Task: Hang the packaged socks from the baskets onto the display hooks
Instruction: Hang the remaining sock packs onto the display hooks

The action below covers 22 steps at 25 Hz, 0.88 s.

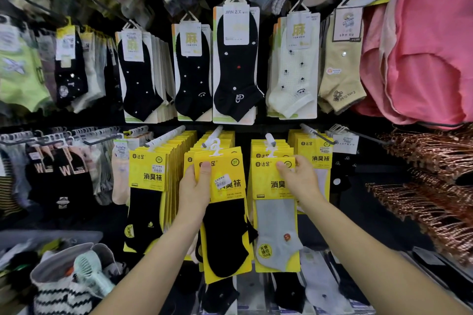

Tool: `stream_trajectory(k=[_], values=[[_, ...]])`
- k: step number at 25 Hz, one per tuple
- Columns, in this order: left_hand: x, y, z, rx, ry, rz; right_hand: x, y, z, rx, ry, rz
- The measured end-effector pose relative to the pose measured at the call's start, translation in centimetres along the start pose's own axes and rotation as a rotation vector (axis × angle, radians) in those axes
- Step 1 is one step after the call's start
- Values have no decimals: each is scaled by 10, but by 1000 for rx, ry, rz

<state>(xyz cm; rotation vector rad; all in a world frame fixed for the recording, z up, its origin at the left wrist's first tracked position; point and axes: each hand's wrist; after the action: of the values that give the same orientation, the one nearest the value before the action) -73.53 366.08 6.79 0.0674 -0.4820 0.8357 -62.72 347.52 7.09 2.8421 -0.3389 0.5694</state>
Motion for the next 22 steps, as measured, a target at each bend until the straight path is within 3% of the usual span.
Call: stream_trajectory(k=[6,18,22], values=[[3,1,1,-5,-2,5,10,18,-4,47,-23,90],[-6,1,2,-10,1,-47,7,-3,-9,-110,-39,44],[-14,-13,3,-40,4,-77,-1,15,-3,-132,21,160]])
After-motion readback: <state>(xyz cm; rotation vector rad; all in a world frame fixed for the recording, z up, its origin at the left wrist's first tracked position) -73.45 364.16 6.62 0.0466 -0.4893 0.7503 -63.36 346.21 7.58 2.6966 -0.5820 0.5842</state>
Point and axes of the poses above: each hand's wrist, its own x-axis towards the middle knuckle, its own y-axis out of the back of the hand, z = x × y, and after that the axes turned 11 degrees about z, right-handed
